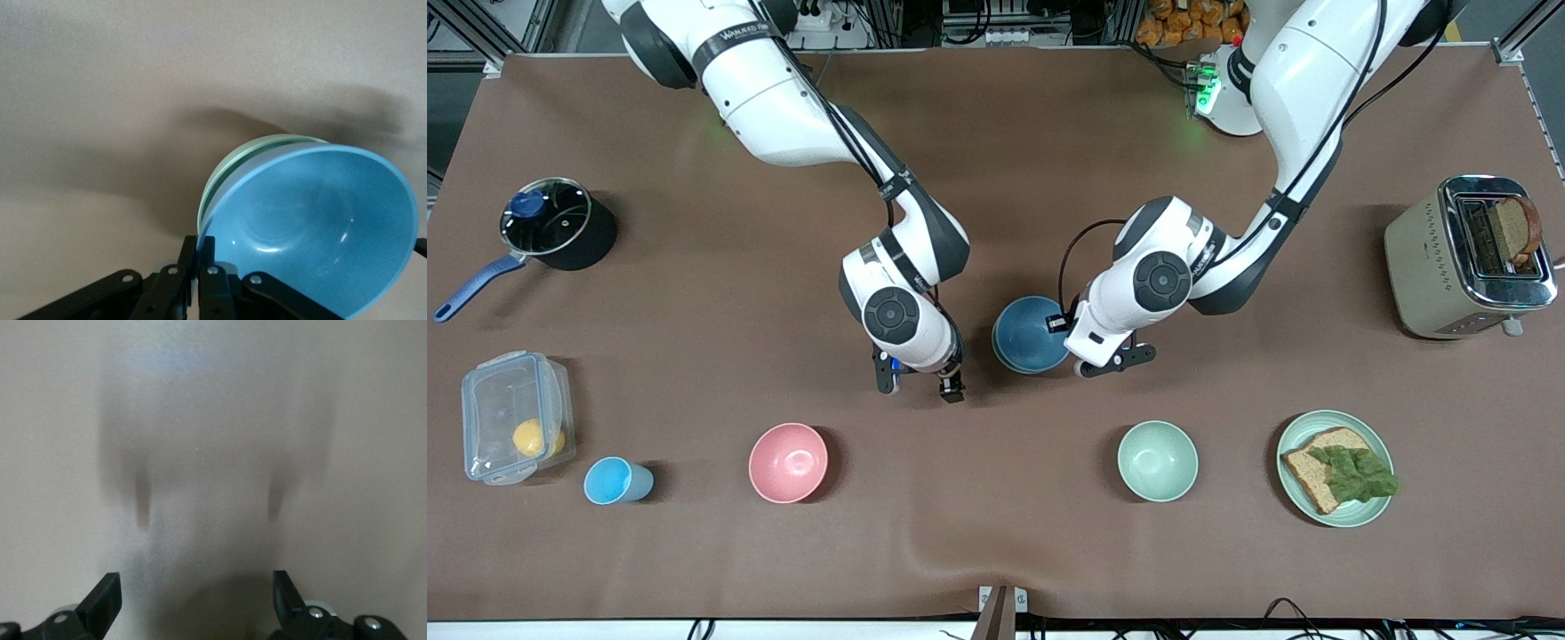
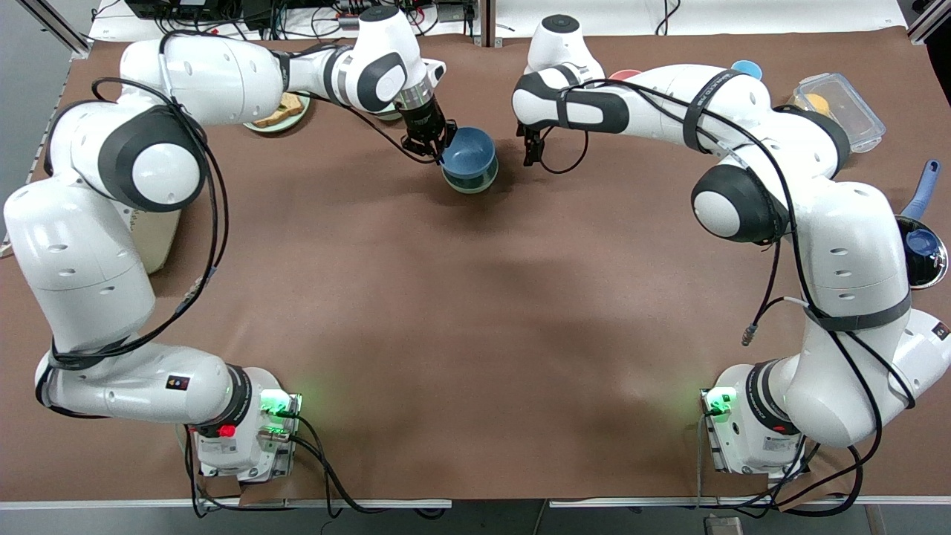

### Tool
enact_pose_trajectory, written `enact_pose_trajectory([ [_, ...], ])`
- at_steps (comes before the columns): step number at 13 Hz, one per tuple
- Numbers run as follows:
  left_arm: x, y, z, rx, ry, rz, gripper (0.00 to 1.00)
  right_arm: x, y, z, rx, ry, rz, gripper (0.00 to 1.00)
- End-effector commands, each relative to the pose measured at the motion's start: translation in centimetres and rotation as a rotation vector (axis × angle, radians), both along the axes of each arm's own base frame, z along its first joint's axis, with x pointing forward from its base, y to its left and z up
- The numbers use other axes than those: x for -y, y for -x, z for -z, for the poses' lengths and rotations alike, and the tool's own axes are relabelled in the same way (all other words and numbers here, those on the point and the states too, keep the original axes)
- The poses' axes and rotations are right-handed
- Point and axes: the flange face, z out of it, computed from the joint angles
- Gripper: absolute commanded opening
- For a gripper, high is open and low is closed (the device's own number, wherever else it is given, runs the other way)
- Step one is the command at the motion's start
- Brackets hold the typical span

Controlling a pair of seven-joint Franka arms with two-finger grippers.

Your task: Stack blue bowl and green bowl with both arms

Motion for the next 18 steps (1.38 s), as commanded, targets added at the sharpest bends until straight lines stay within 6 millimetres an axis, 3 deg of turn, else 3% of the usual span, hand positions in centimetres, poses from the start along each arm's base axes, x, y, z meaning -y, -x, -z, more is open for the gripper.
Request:
enact_pose_trajectory([
  [1,0.3,0.5,0.6,0.0,0.002,-0.015,0.0,-1.3,0.5,0.1,0.004,0.014,0.053,1.0],
  [4,0.3,0.4,2.1,-0.009,0.008,-0.022,0.0,-1.7,0.5,-0.1,0.023,-0.007,0.062,1.0],
  [10,0.3,0.4,3.3,-0.015,0.011,-0.027,0.0,-2.8,1.2,0.8,0.033,-0.013,0.071,1.0],
  [18,1.2,0.4,3.4,0.008,0.012,-0.007,0.0,-3.7,1.7,1.0,0.069,-0.027,0.062,1.0],
])
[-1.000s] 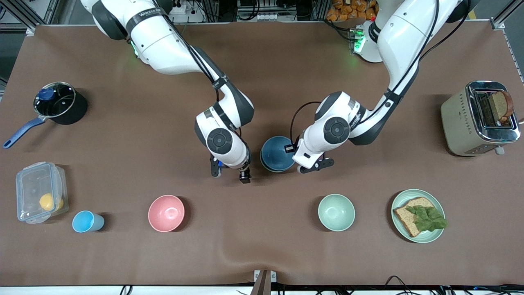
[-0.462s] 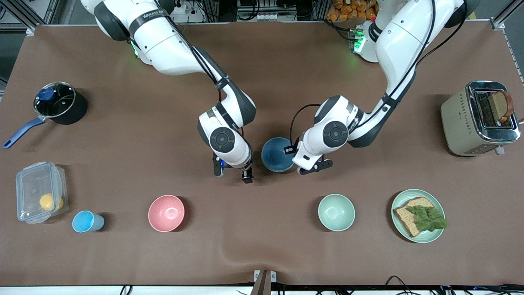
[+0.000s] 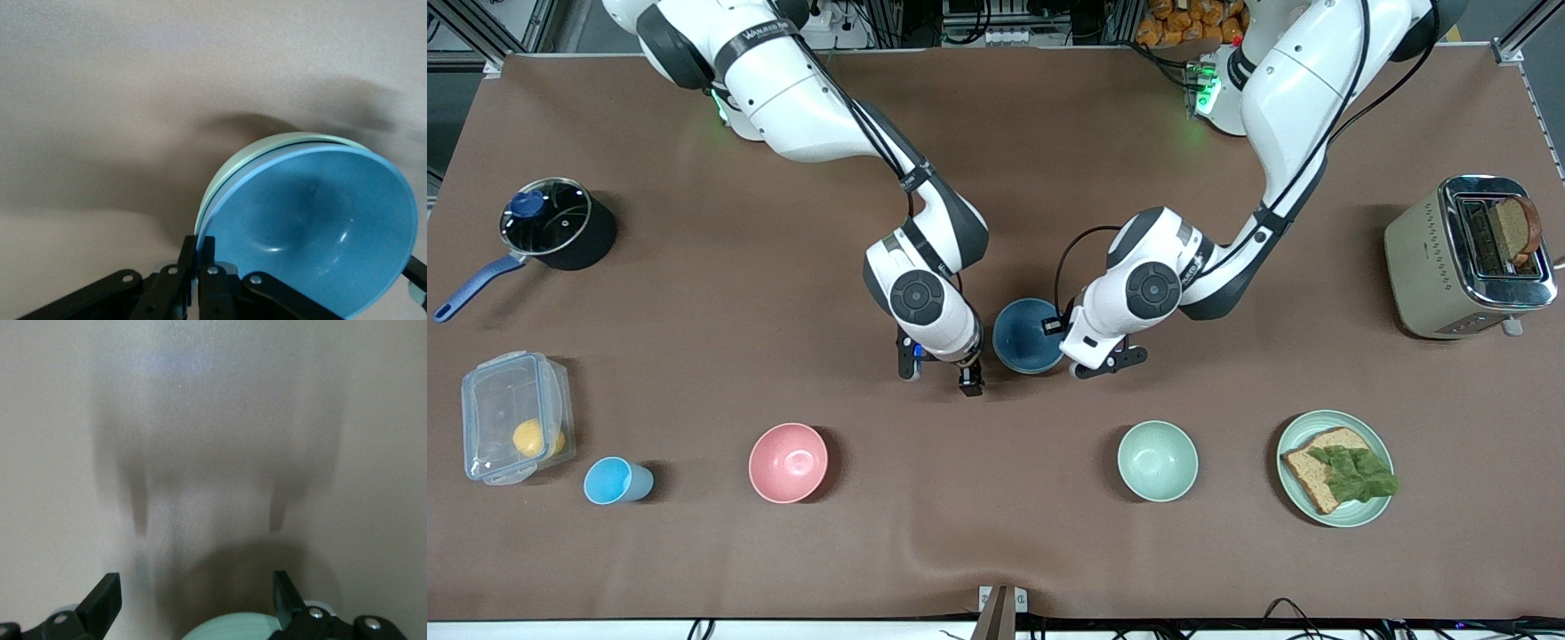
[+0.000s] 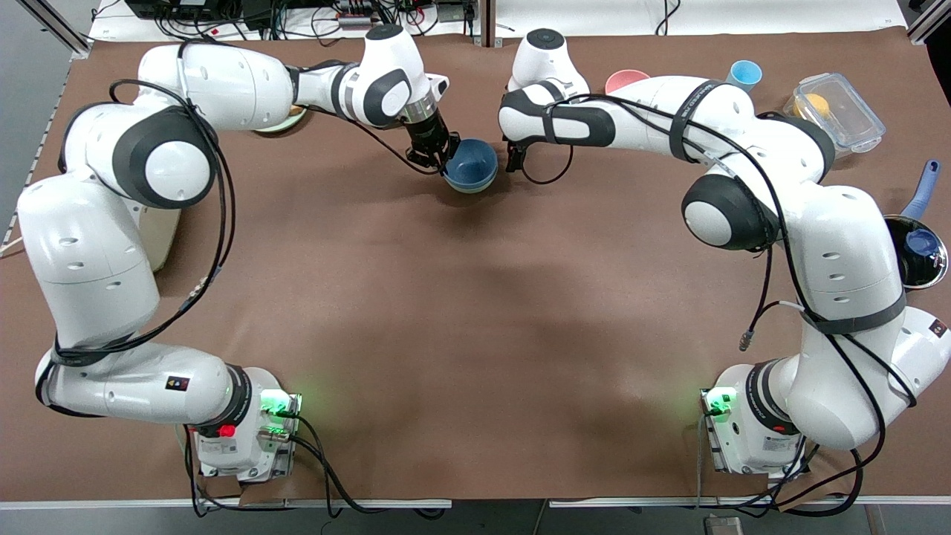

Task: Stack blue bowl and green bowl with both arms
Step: 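Release the green bowl and lift the left gripper away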

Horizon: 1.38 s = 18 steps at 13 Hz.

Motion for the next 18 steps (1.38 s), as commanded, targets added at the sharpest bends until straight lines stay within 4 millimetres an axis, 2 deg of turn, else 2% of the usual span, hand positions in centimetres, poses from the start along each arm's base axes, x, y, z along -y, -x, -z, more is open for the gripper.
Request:
enact_pose_trajectory([
  [1,0.6,-0.2,0.4,0.017,-0.002,-0.008,0.0,-0.5,0.2,0.2,0.021,0.003,0.012,1.0],
  [3,0.6,-0.2,0.5,0.019,0.0,-0.009,0.03,-0.4,0.1,0.2,0.021,0.003,0.013,1.0],
  [5,0.6,-0.3,0.4,0.02,0.001,-0.008,0.73,-0.4,0.1,0.2,0.021,0.003,0.013,1.0],
  [6,0.6,-0.5,0.2,0.026,0.004,-0.009,1.0,-0.4,0.1,0.2,0.021,0.003,0.013,1.0],
  [9,0.2,-1.9,-2.7,0.074,0.019,-0.024,1.0,-0.3,0.3,0.5,0.017,0.009,0.006,1.0],
  [10,-0.4,-2.6,-4.7,0.104,0.023,-0.033,1.0,-0.1,0.3,0.6,0.016,0.013,0.004,1.0],
  [11,-1.1,-3.1,-7.8,0.149,0.022,-0.039,1.0,0.0,0.4,0.7,0.014,0.016,-0.001,1.0],
  [12,-3.5,-4.3,-10.6,0.182,0.001,-0.063,1.0,0.5,0.0,0.6,0.014,0.016,0.003,1.0],
  [13,-5.0,-4.6,-13.9,0.215,-0.029,-0.063,1.0,0.9,-0.1,0.4,0.015,0.02,-0.012,1.0],
  [14,-7.7,-4.9,-17.2,0.245,-0.085,-0.058,1.0,1.1,0.4,0.6,0.013,0.027,-0.063,1.0],
  [16,-11.9,-4.2,-23.8,0.276,-0.171,-0.077,1.0,2.0,0.5,0.3,0.019,0.031,-0.168,1.0],
  [17,-14.8,-4.0,-26.7,0.289,-0.203,-0.081,1.0,2.7,0.2,-0.2,0.023,0.031,-0.185,1.0],
  [18,-16.7,-3.3,-29.3,0.3,-0.231,-0.043,1.0,3.2,0.0,-0.4,0.025,0.031,-0.193,1.0],
])
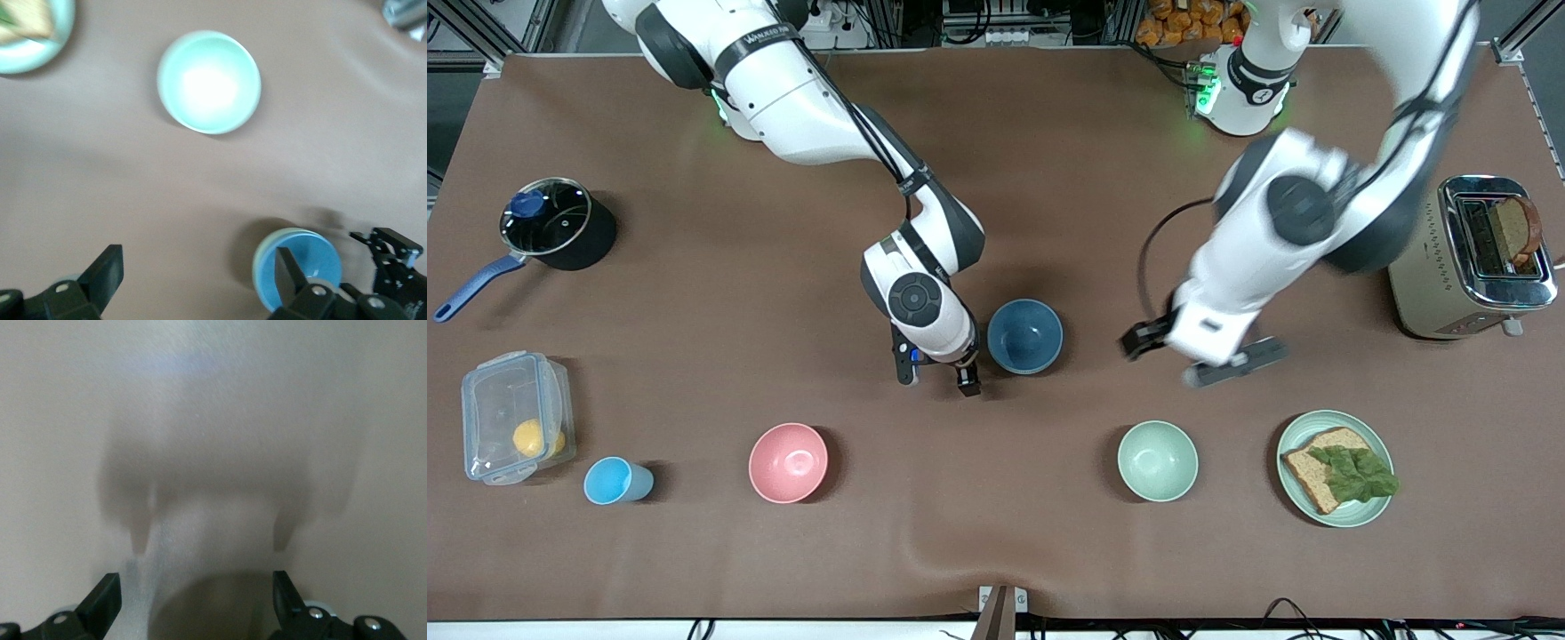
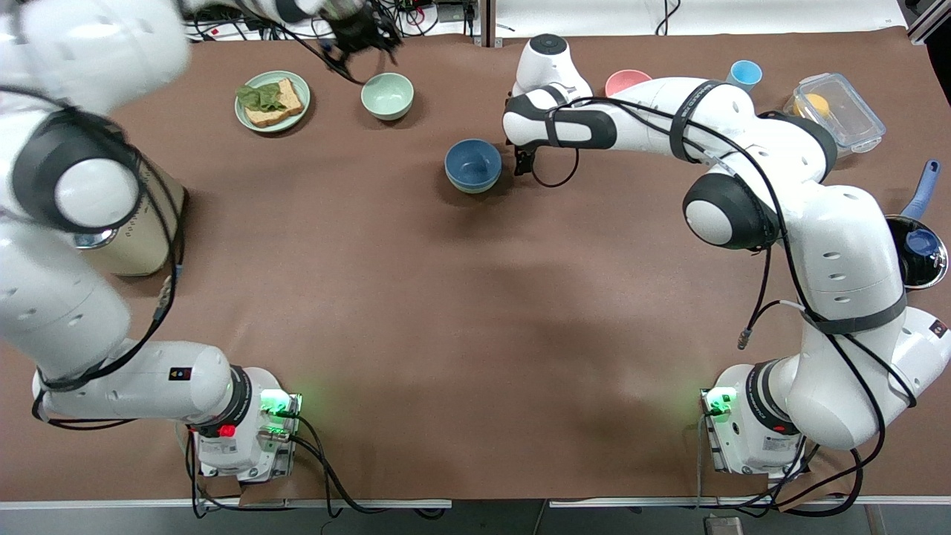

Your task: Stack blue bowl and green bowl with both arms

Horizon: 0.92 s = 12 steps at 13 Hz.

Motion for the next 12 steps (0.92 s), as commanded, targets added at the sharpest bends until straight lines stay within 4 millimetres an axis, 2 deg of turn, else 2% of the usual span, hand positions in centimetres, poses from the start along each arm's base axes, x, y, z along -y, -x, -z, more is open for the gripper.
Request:
enact_pose_trajectory([
  [1,-5.7,2.2,-6.5,0.03,-0.099,0.082,1.0,1.9,-0.1,-1.9,0.013,0.004,-0.046,1.0],
  [3,-9.2,2.4,-9.3,-0.011,-0.122,0.13,1.0,2.6,-0.5,-2.7,0.022,0.0,-0.065,1.0],
  [5,-9.9,3.8,-11.3,-0.019,-0.142,0.152,1.0,3.8,-1.1,-4.1,0.024,0.001,-0.11,1.0],
  [7,-11.6,3.9,-11.5,-0.048,-0.159,0.147,1.0,6.5,-3.0,-5.8,0.055,-0.007,-0.233,1.0],
  [9,-13.0,4.1,-12.0,-0.054,-0.168,0.161,1.0,8.8,-4.2,-6.2,0.086,-0.012,-0.425,1.0],
  [10,-13.6,4.4,-12.6,-0.05,-0.172,0.155,1.0,9.4,-4.4,-7.6,0.091,-0.014,-0.477,1.0],
  [12,-14.0,5.2,-13.4,-0.064,-0.18,0.176,1.0,12.7,-5.2,-10.2,0.066,-0.012,-0.547,1.0],
])
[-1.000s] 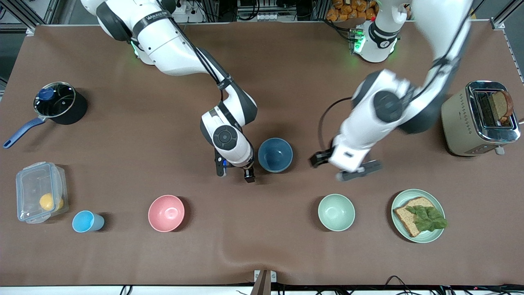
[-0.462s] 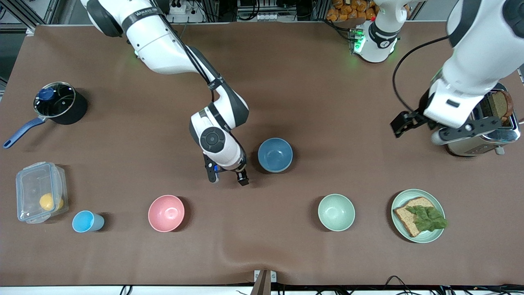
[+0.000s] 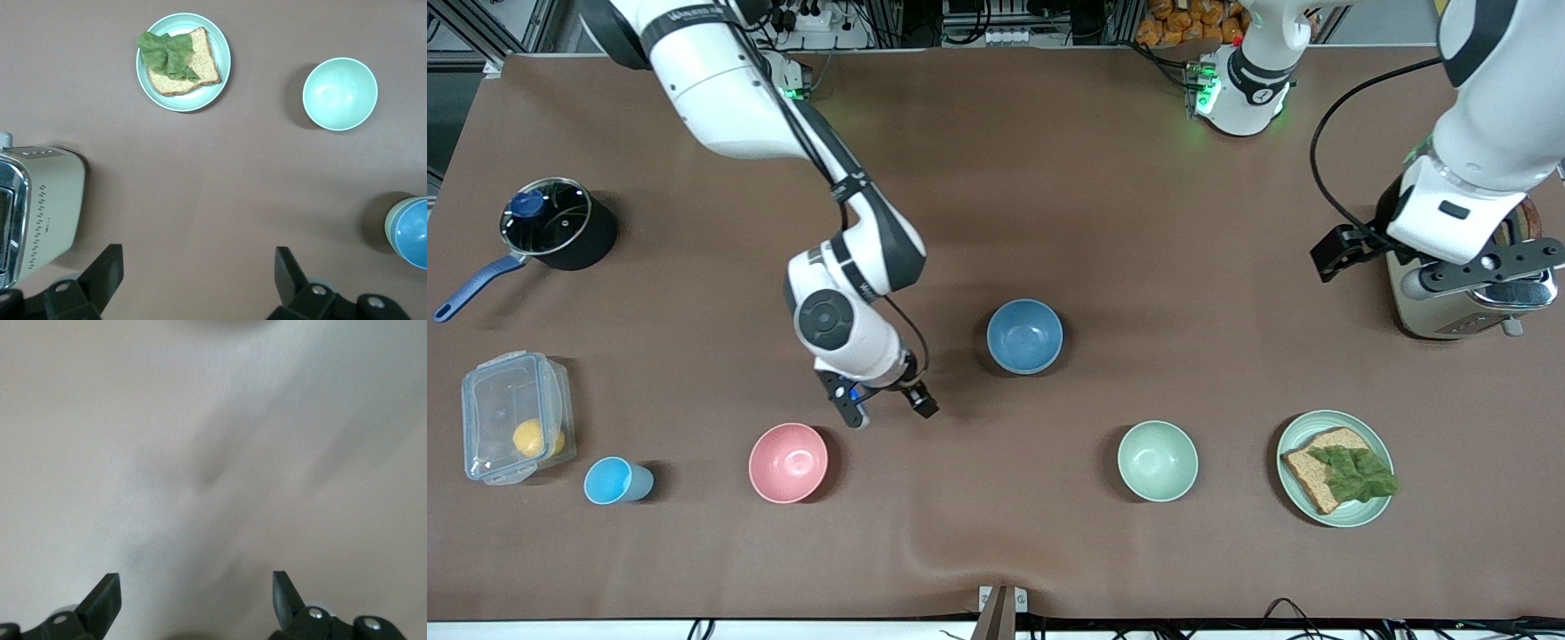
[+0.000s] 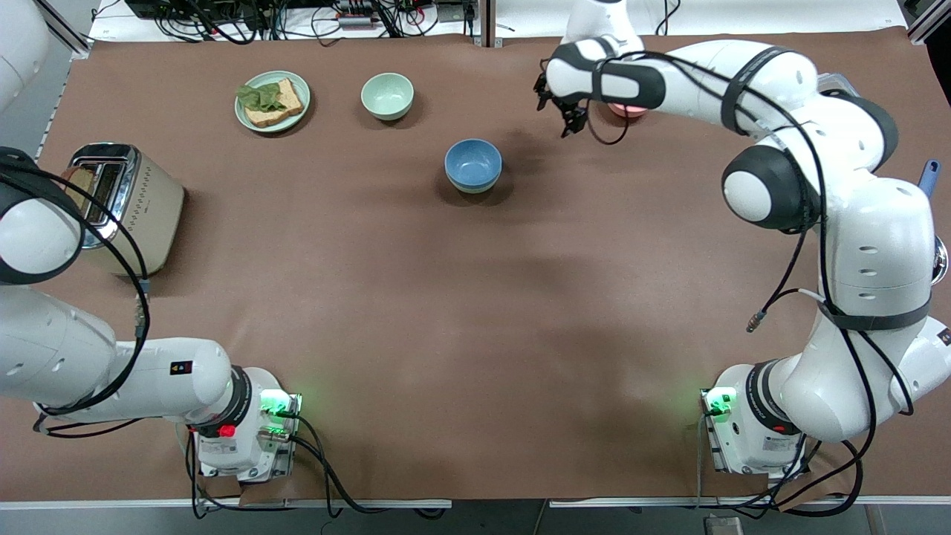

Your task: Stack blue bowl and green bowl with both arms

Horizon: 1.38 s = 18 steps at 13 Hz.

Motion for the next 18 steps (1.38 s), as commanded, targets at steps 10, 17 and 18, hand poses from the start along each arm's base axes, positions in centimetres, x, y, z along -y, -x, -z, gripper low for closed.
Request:
enact_pose_trajectory([
  [10,-3.2,4.1,-3.4,-0.062,0.076,0.118,1.0,24.5,3.3,-24.5,0.008,0.01,-0.854,1.0],
  [17,-3.2,4.2,-2.7,-0.076,0.075,0.142,1.0,31.0,10.7,-34.1,0.04,0.108,-0.904,1.0],
  [18,-3.2,4.2,-2.6,-0.079,0.075,0.143,1.0,31.3,10.7,-34.1,0.033,0.12,-0.92,1.0],
])
